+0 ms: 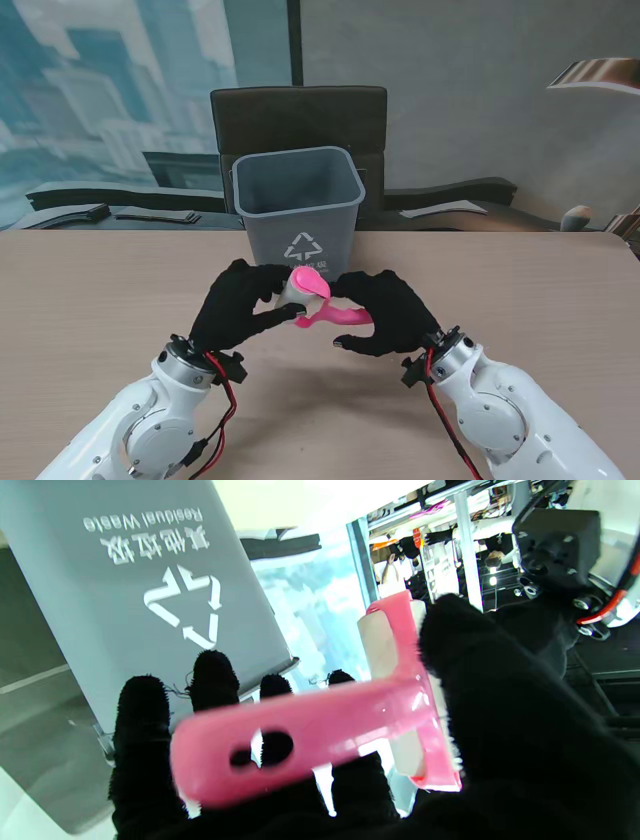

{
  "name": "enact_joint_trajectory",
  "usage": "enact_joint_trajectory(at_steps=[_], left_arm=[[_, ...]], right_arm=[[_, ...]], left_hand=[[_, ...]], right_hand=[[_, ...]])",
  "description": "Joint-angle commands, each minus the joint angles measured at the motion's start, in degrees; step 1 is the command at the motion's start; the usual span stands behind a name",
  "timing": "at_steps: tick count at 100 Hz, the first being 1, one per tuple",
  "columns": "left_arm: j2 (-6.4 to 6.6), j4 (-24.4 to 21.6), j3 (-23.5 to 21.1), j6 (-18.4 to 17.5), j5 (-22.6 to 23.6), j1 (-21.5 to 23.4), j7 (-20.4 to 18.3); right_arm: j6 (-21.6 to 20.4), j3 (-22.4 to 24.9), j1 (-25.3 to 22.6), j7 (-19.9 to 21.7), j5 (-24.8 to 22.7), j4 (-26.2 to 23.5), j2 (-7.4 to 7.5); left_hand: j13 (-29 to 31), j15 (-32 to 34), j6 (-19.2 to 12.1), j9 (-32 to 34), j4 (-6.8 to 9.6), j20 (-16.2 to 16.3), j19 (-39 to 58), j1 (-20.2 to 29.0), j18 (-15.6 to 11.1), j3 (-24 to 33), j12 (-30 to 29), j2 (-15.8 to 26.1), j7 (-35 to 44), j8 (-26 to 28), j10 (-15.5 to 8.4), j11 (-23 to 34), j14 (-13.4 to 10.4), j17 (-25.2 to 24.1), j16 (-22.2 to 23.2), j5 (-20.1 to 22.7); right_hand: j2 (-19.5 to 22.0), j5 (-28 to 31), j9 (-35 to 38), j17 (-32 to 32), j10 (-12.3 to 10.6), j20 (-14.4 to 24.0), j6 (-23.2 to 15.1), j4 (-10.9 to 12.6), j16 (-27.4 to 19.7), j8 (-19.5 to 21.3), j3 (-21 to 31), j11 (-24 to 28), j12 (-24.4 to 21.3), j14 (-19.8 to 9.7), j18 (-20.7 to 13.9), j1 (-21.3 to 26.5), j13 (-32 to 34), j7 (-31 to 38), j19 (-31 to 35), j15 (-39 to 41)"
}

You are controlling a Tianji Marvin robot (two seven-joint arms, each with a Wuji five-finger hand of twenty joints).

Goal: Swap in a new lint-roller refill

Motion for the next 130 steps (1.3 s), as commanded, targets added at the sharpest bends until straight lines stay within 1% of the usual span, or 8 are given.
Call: enact_joint_trajectory(at_steps=[1,8,18,43,71,91,108,130], left_arm=[[-0.38,-0.47,0.52,-0.18,-0.13,0.27,-0.84],[-0.49,-0.54,0.88,-0.22,-0.61,0.42,-0.8],[-0.72,-1.01,1.13,0.14,-2.31,0.92,-1.54],[-1.16,-2.1,1.19,0.93,-5.63,2.09,-2.85],[-1.65,-2.99,2.02,2.76,-11.01,2.4,-5.53],[-1.73,-3.49,2.23,3.73,-12.43,2.44,-6.39],[-1.73,-3.67,1.9,4.5,-12.43,2.66,-6.36],[-1.75,-3.77,1.68,4.94,-12.45,2.69,-6.29]], right_arm=[[0.84,-1.44,1.3,-2.47,-1.8,1.6,-0.75],[3.28,-3.9,2.81,-8.37,-3.81,3.74,-1.24],[6.28,-6.59,4.47,-14.07,-5.88,6.16,-1.67],[9.55,-8.88,6.23,-19.36,-5.96,8.69,-2.53],[11.34,-10.62,7.87,-25.58,-6.95,10.07,-3.3],[11.87,-10.84,8.13,-27.1,-7.1,10.16,-3.52],[11.69,-9.85,7.82,-26.63,-7.16,9.9,-3.38],[10.9,-8.06,7.61,-24.98,-8.96,9.18,-2.52]], left_hand=[[0.33,1.68,-10.88,1.72,6.47,-0.89,-0.69,13.07,-4.06,11.06,2.0,5.86,6.64,2.3,-4.82,3.39,-0.08,-0.35,0.9,2.32],[0.38,1.68,-10.96,1.75,6.44,-0.89,-0.69,13.01,-4.05,11.07,2.01,5.86,6.7,2.35,-4.9,3.39,-0.11,-0.34,0.9,2.37],[0.33,1.64,-11.0,1.73,6.43,-0.89,-0.69,13.0,-4.04,11.13,2.02,5.89,6.72,2.39,-4.9,3.37,-0.16,-0.34,0.89,2.26],[0.39,1.62,-11.11,1.67,6.35,-0.93,-0.67,12.89,-4.24,11.19,2.07,5.91,6.8,2.48,-5.14,3.36,-0.32,-0.1,0.88,2.11],[0.3,1.55,-11.09,1.61,6.3,-0.97,-0.7,12.81,-4.29,11.18,2.08,5.97,6.95,2.58,-5.23,3.37,-0.33,-0.1,0.88,2.02],[0.26,1.52,-11.06,1.56,6.27,-1.0,-0.71,12.78,-4.32,11.16,2.07,6.0,6.97,2.61,-5.23,3.38,-0.4,-0.1,0.88,1.86],[0.0,1.36,-11.31,1.24,6.05,-1.06,-0.82,12.84,-4.43,11.0,1.97,6.56,6.92,2.6,-5.34,3.26,-0.27,-0.18,0.84,1.63],[-0.1,0.69,-11.51,1.1,5.84,-1.19,-1.02,12.96,-4.56,10.05,1.18,6.93,6.84,2.58,-5.53,2.72,-1.04,-0.25,0.45,1.62]], right_hand=[[-3.64,-1.87,-1.65,1.96,-1.68,1.45,-0.58,-1.54,1.87,2.16,7.05,3.11,2.18,-8.63,-1.08,1.18,2.58,1.3,2.73,2.87],[-5.53,-1.2,0.51,4.14,-3.9,2.07,0.3,-2.1,4.28,5.61,13.28,7.72,4.98,-10.28,-3.19,2.38,4.26,4.51,6.3,7.7],[-5.49,-0.88,1.83,7.06,-3.05,2.45,1.04,-1.99,7.04,11.58,15.73,14.49,9.42,-11.95,-6.84,4.89,5.73,8.82,12.33,15.47],[-6.42,3.34,8.12,14.69,-0.56,2.1,0.15,-5.06,11.92,21.65,15.38,26.3,19.09,-13.73,-14.25,10.26,11.01,21.05,24.95,34.45],[-6.73,4.96,16.98,21.58,-1.02,1.01,-3.76,-6.69,14.99,20.1,14.07,35.64,25.11,-19.89,-17.61,12.81,18.95,40.43,32.65,50.72],[-6.93,11.58,25.57,29.74,-3.41,1.66,-7.66,-7.18,18.17,22.22,13.3,41.71,28.04,-26.08,-20.35,13.14,28.0,49.17,39.43,59.14],[-7.28,26.21,41.51,47.21,-8.53,-3.63,-13.24,-4.4,26.22,27.3,11.72,47.51,33.83,-38.35,-27.76,5.76,35.66,53.3,49.78,72.58],[-5.78,32.72,47.74,51.22,-12.6,-2.9,-17.14,-1.15,31.92,34.59,10.54,48.66,36.28,-41.93,-31.36,4.81,35.77,56.56,53.84,75.98]])
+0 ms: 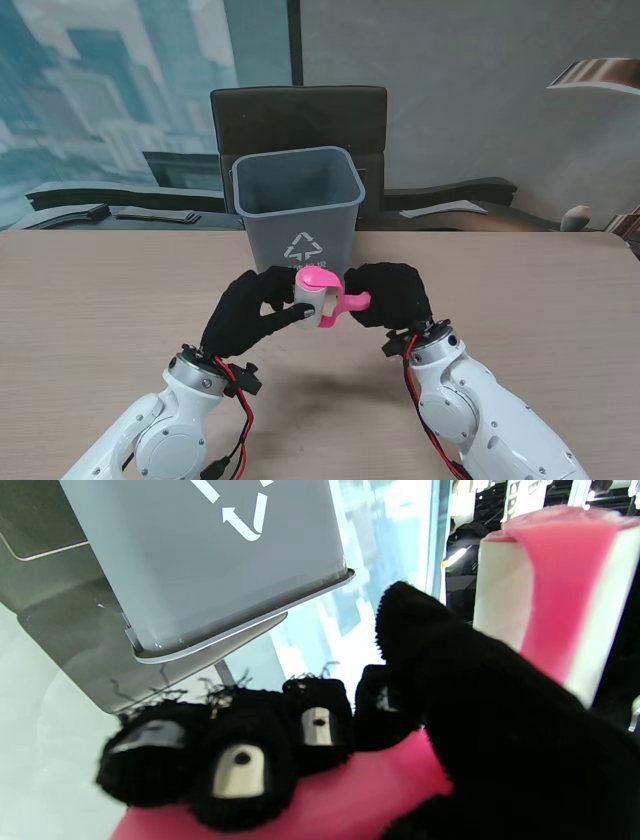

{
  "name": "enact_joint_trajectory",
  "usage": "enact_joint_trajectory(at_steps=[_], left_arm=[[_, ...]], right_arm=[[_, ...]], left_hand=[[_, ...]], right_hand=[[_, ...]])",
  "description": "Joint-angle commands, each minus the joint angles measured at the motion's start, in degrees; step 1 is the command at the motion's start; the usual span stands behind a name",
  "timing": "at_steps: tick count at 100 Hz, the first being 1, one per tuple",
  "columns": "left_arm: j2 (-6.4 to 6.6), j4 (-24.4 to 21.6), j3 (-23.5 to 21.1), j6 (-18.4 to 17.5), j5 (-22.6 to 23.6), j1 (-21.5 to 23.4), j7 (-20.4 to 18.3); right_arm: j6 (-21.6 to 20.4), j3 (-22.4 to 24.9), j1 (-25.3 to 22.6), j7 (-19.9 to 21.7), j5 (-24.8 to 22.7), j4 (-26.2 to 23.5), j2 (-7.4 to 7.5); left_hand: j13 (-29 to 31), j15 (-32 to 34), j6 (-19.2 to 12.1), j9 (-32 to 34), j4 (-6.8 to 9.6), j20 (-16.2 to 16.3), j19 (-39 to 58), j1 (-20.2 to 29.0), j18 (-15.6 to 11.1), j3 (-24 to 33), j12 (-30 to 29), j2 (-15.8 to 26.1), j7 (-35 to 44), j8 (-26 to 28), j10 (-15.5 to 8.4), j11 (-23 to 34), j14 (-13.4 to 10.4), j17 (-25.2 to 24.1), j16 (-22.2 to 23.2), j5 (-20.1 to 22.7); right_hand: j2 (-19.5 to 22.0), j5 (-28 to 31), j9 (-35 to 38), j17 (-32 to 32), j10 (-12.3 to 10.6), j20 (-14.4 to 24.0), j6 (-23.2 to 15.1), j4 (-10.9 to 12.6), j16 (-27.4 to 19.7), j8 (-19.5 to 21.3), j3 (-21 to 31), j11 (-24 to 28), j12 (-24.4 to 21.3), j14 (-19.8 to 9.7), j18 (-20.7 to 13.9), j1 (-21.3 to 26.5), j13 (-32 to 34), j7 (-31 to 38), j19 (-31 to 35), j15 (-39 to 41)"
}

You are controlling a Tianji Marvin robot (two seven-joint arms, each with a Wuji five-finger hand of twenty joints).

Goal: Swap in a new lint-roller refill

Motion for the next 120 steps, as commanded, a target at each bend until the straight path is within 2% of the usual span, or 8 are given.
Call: enact_joint_trajectory(at_steps=[1,12,23,29,60,80,94,120], left_arm=[[-0.25,-0.46,-0.29,0.38,-0.06,0.25,-0.74],[0.01,-0.46,-0.62,0.95,0.08,0.28,-1.77],[0.48,-0.14,-1.57,0.93,0.96,0.32,-3.3],[0.7,0.09,-2.18,0.72,1.65,0.41,-3.75],[2.07,4.15,-6.17,-5.18,8.55,-0.05,-4.05],[2.71,6.57,-8.16,-8.6,10.18,-0.5,-5.59],[2.54,7.67,-8.14,-8.88,9.97,-0.91,-4.79],[2.36,8.06,-7.32,-8.33,8.87,-1.51,-4.8]], right_arm=[[-0.58,0.73,-0.24,1.27,-0.6,-0.8,0.52],[-1.49,2.27,-0.74,3.37,-1.14,-2.03,0.97],[-2.22,4.87,-2.27,6.38,-1.27,-4.48,1.37],[-2.36,6.73,-3.57,8.68,-0.82,-6.27,1.48],[1.58,17.15,-10.97,35.21,10.45,-16.06,2.92],[6.04,19.93,-11.28,51.66,9.36,-16.38,5.57],[9.46,18.95,-8.99,63.36,9.95,-14.54,7.34],[12.53,15.36,-4.25,71.34,6.81,-8.82,8.85]], left_hand=[[0.05,0.57,-10.24,1.01,5.86,-1.17,-0.93,11.17,-3.93,9.87,0.42,6.99,7.59,2.62,-3.23,0.67,-1.34,-0.3,0.33,2.15],[-2.33,-3.25,-11.82,-2.13,7.24,-2.09,-2.84,7.0,-5.26,9.12,-2.83,5.8,3.25,1.82,-3.59,-5.81,-2.7,-1.88,-1.32,-1.2],[-8.7,-8.9,-12.02,-13.02,8.13,-2.02,-7.42,-7.87,-5.4,17.78,-9.93,7.11,-10.24,1.52,-2.3,-10.56,-2.68,-6.55,-1.56,-7.74],[-11.28,-11.19,-12.23,-16.55,8.31,-2.03,-9.45,-10.41,-5.36,18.46,-11.27,6.86,-13.64,0.78,-1.72,-12.93,-2.48,-8.24,-1.89,-9.94],[-13.82,-18.93,-12.06,-15.68,8.2,-2.83,-16.07,-12.61,-5.98,18.71,-11.88,4.35,-9.77,5.41,-1.27,-13.86,-2.93,-9.96,-4.91,-3.44],[-14.69,-21.75,-12.59,-14.83,8.1,-3.02,-17.67,-13.39,-5.33,18.02,-11.8,3.92,-8.19,6.49,-1.77,-14.4,-3.29,-10.52,-6.28,-2.76],[-13.05,-20.95,-12.49,-13.05,8.11,-2.73,-17.44,-12.21,-5.26,18.28,-11.42,2.82,-7.09,6.9,-2.03,-13.55,-3.26,-9.56,-5.95,-1.36],[-11.88,-18.9,-12.74,-11.58,7.92,-2.02,-16.39,-11.06,-5.22,18.42,-10.79,2.24,-5.06,6.78,-2.15,-12.07,-3.05,-8.74,-4.96,-0.77]], right_hand=[[-0.09,2.37,4.68,5.29,0.05,1.43,-2.32,3.03,4.75,1.74,-0.08,4.7,1.09,-28.31,-12.81,-0.55,-0.23,2.52,8.64,11.89],[0.09,3.58,5.87,5.59,-0.5,2.51,-2.76,4.45,6.06,2.73,1.02,4.88,1.52,-28.74,-13.67,-0.6,-0.23,2.98,10.02,12.08],[-0.34,4.28,6.56,5.73,-0.39,3.09,-2.58,5.21,6.83,2.99,1.58,4.88,1.77,-28.68,-13.91,-0.47,-0.24,2.95,10.89,12.29],[-0.77,4.79,6.92,5.79,-0.22,3.37,-2.39,5.34,7.31,3.11,1.78,4.81,1.94,-28.54,-13.88,-0.43,-0.24,2.89,11.32,12.4],[-6.06,8.71,9.08,6.16,3.09,5.03,0.11,1.55,10.6,3.62,6.28,4.32,2.77,-25.39,-11.26,0.47,-0.3,1.35,15.2,13.55],[-6.1,8.78,9.08,6.45,3.14,5.51,0.29,1.27,10.82,3.83,7.1,4.31,2.83,-25.14,-11.32,-0.02,-0.32,1.16,16.57,13.71],[-5.49,8.69,9.05,7.85,2.95,13.83,0.38,1.51,13.15,4.11,6.97,4.56,3.43,-25.04,-16.46,-0.42,-0.35,0.96,19.14,14.2],[-4.73,8.5,9.04,8.05,2.47,15.91,0.28,1.76,13.55,4.32,6.83,4.79,3.74,-25.35,-17.22,-1.15,-0.32,0.93,19.15,14.01]])
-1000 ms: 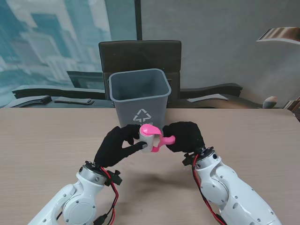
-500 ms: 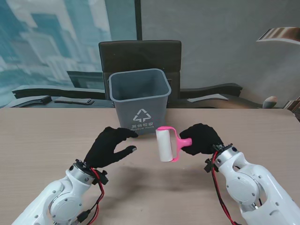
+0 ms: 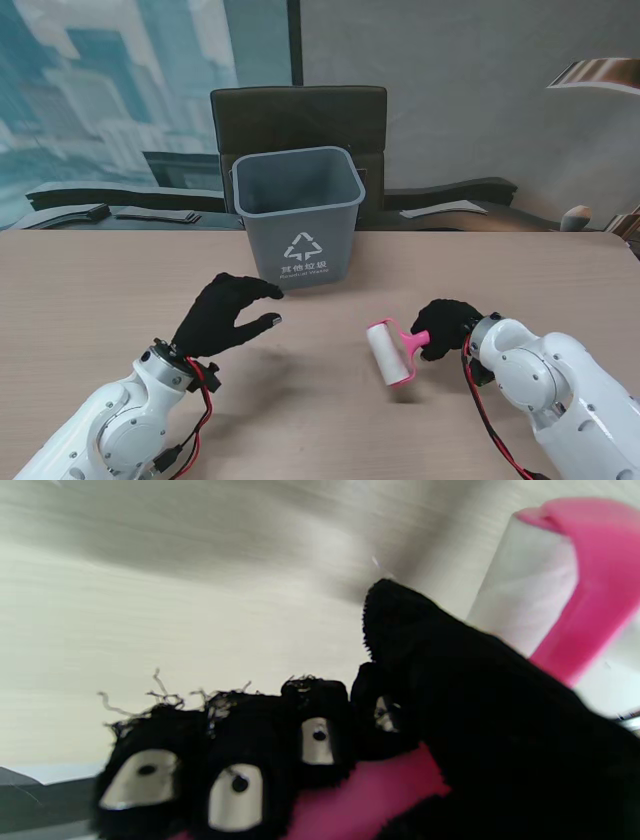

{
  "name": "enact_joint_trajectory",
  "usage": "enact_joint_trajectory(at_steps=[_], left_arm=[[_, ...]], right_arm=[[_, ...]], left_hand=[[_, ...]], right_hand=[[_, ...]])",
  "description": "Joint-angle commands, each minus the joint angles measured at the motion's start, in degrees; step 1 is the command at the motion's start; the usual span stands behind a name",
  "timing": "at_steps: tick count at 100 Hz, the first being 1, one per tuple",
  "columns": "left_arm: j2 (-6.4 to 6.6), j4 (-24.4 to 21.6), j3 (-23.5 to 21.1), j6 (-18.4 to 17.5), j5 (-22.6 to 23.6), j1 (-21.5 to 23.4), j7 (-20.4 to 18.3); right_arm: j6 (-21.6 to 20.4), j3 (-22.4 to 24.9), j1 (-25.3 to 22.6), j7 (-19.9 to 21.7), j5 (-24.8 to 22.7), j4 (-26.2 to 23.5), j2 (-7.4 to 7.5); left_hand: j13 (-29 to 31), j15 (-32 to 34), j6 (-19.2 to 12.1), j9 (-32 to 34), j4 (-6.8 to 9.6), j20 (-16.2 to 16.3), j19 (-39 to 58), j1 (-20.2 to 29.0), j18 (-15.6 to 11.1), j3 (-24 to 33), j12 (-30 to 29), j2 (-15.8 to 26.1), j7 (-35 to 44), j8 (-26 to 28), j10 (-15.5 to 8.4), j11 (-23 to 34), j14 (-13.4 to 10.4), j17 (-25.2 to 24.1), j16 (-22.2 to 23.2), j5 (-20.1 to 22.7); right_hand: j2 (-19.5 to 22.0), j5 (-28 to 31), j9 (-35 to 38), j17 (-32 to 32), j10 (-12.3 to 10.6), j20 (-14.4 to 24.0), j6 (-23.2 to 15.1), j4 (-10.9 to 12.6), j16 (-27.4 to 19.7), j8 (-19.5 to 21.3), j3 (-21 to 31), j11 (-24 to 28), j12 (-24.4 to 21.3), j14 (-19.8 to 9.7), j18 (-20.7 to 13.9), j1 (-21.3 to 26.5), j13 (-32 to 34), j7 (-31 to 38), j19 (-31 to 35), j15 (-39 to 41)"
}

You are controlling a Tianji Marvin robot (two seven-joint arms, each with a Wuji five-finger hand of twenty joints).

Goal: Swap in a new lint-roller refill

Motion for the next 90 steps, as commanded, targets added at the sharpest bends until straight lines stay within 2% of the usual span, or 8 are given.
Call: enact_joint_trajectory(at_steps=[1,21,46,81,90], left_arm=[[-0.26,-0.1,0.41,0.52,-0.96,-0.11,-1.35],[-0.29,0.43,1.12,0.61,-1.39,-0.72,-1.57],[-0.35,0.48,1.43,1.15,-2.31,-0.86,-2.16],[-0.54,0.37,1.97,1.66,-4.3,-1.02,-3.07],[-0.54,0.3,1.93,1.85,-4.4,-0.94,-3.15]], right_arm=[[1.37,-0.41,0.45,3.6,0.82,0.78,0.64],[3.82,-2.65,2.88,6.16,0.12,4.75,1.14],[5.1,-4.13,4.66,6.0,-1.71,7.93,1.26],[7.88,-3.07,4.06,6.48,-4.13,8.22,1.24],[8.31,-2.07,3.51,8.14,-5.23,7.73,1.41]], left_hand=[[1.51,1.57,-1.04,1.42,0.64,0.16,0.65,1.92,-0.77,1.28,-0.26,-1.84,1.49,0.81,-0.77,1.2,-1.13,0.23,0.38,0.61],[2.26,2.83,-1.45,2.44,0.63,0.47,1.4,2.68,-0.66,1.1,0.07,-2.24,3.11,0.46,-0.81,2.04,-0.94,0.75,0.9,1.13],[2.57,3.85,-1.45,2.96,0.67,0.61,1.91,3.3,-0.5,0.73,0.33,-2.12,4.55,-0.26,-0.8,2.66,-0.75,0.91,1.3,1.23],[2.73,4.36,-1.61,3.21,0.8,0.67,2.24,3.57,-0.37,0.31,0.48,-2.08,5.56,-0.92,-0.81,2.94,-0.71,0.98,1.5,1.15],[2.69,4.39,-1.54,3.07,0.84,0.67,2.27,3.59,-0.37,0.27,0.49,-1.99,5.48,-1.12,-0.84,2.92,-0.72,0.97,1.52,0.87]], right_hand=[[-1.25,2.57,5.87,5.92,3.31,5.76,-0.28,-0.79,5.8,0.92,3.21,4.87,0.93,-24.75,-16.35,-1.25,-1.08,0.99,16.79,12.75],[-0.97,2.54,5.88,5.9,3.3,5.76,-0.28,-0.71,5.72,1.09,3.14,4.85,0.97,-24.68,-16.35,-1.47,-1.06,0.97,16.79,12.66],[-0.88,2.42,5.88,5.8,3.3,5.43,-0.19,-0.73,5.6,1.29,3.22,4.84,1.0,-24.3,-16.16,-1.52,-1.06,0.92,16.79,12.7],[-0.68,2.09,5.72,5.53,3.64,3.98,0.09,-0.84,5.03,1.78,3.2,4.28,0.97,-23.68,-15.4,-1.48,-1.08,0.76,16.79,12.73],[-0.81,1.86,5.33,5.32,4.28,2.92,0.82,-0.99,4.63,2.01,3.02,3.91,1.15,-22.87,-14.54,-0.61,-1.09,0.66,16.79,12.81]])
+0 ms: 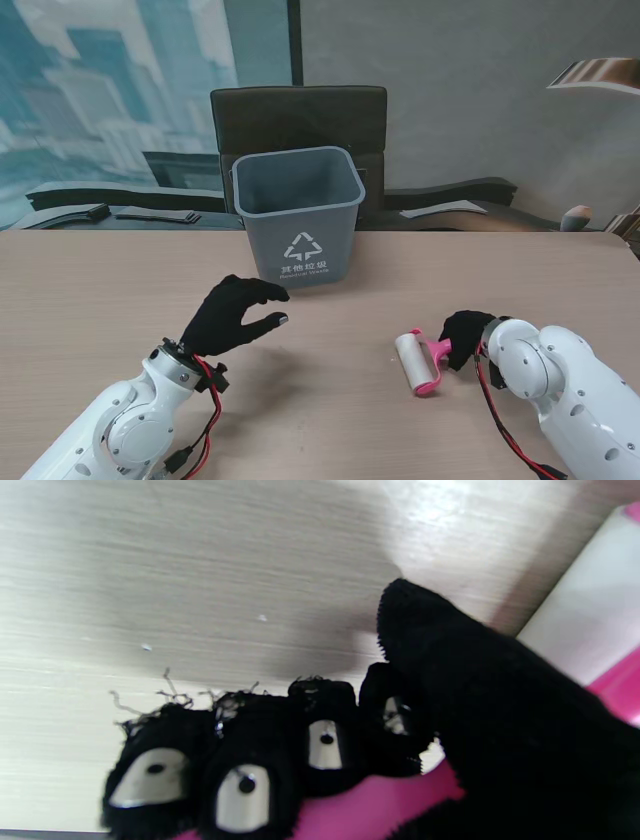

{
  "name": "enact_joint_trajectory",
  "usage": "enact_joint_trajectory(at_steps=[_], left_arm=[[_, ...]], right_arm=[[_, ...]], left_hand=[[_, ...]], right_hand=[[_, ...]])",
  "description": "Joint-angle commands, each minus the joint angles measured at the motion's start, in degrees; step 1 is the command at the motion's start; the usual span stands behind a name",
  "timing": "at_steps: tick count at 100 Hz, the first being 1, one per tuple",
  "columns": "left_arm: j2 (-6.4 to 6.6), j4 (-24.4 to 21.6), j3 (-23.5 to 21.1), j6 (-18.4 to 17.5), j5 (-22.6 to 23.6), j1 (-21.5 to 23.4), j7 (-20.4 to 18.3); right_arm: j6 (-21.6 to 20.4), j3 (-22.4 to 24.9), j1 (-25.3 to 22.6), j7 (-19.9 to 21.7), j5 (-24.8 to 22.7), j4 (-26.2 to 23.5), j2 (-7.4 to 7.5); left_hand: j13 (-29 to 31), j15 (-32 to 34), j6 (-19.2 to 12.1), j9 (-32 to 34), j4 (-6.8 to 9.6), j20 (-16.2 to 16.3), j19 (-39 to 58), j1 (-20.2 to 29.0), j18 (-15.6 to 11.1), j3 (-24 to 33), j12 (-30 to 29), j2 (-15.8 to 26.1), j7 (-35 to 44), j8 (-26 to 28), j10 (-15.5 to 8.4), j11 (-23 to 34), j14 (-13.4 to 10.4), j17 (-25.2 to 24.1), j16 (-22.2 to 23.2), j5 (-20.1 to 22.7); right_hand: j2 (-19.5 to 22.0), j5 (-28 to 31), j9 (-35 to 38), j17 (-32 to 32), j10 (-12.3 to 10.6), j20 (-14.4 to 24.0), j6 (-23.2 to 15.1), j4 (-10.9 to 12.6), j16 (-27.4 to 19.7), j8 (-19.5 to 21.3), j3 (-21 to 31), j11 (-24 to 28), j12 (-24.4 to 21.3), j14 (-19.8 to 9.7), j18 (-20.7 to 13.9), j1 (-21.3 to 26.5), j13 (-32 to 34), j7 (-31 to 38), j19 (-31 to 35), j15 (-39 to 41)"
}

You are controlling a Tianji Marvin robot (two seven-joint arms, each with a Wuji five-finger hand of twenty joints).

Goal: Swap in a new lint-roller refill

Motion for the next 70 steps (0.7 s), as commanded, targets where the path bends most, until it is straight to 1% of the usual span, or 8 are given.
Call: enact_joint_trajectory(at_steps=[1,10,26,44,70], left_arm=[[-0.26,-0.26,-0.08,0.3,-0.06,0.18,-0.88],[-0.31,-0.42,-0.02,0.78,-0.13,0.28,-0.69],[-0.32,-0.41,0.0,0.95,0.21,0.32,-0.32],[-0.26,-0.34,0.14,1.13,0.36,0.2,-0.49],[-0.25,-0.22,0.38,1.18,0.27,0.01,-0.61]], right_arm=[[0.56,0.53,-1.03,2.2,-0.92,-0.39,0.4],[0.65,1.65,-1.71,2.72,-2.53,-0.62,0.44],[0.86,4.13,-3.49,1.68,-5.75,-1.03,0.26],[1.07,7.31,-6.27,0.68,-11.95,-2.24,0.04],[2.52,9.51,-8.12,0.51,-15.24,-3.04,-0.19]], left_hand=[[1.2,1.39,-0.96,0.12,0.84,0.68,1.58,2.11,-0.41,0.3,0.49,-0.27,0.95,-1.13,-0.85,0.81,-0.73,0.02,0.74,0.16],[1.17,1.7,-0.89,0.01,0.9,0.89,1.98,2.04,-0.06,0.32,0.59,-0.19,0.77,-1.31,-0.92,0.98,-0.66,-0.01,0.91,-0.15],[1.15,2.25,-0.97,0.01,0.93,1.31,2.81,2.01,0.13,0.31,0.74,-0.14,0.78,-1.29,-0.97,1.26,-0.61,-0.14,1.21,-0.34],[1.35,2.52,-1.25,0.32,0.91,1.51,3.27,2.82,0.19,0.51,0.79,-0.62,1.22,-1.19,-1.17,1.41,-0.66,0.0,1.31,-0.03],[1.4,2.63,-1.34,0.4,0.85,1.57,3.51,2.95,0.23,0.42,0.77,-0.63,1.47,-1.41,-1.24,1.42,-0.7,0.05,1.33,-0.07]], right_hand=[[-0.94,1.84,4.82,5.12,4.34,2.82,1.02,-1.01,4.5,1.26,2.96,3.64,0.83,-22.69,-14.22,0.98,-1.09,0.68,16.79,12.48],[-1.08,1.83,4.63,5.05,4.76,2.25,1.23,-1.1,4.25,1.38,2.86,3.56,1.01,-22.27,-13.71,1.49,-1.1,0.62,16.79,12.54],[-1.14,1.82,4.45,4.95,5.01,1.59,1.4,-1.25,3.9,1.53,2.69,3.47,1.24,-21.96,-13.21,1.7,-1.12,0.52,16.79,12.63],[-1.07,1.83,4.3,4.92,5.23,1.14,1.61,-1.23,3.62,1.65,2.71,3.42,1.4,-21.79,-12.94,1.86,-1.13,0.44,16.79,12.69],[-0.92,1.81,4.04,4.8,5.46,0.48,1.72,-1.23,3.29,1.78,2.55,3.38,1.58,-21.56,-12.5,1.94,-1.15,0.36,16.79,12.76]])
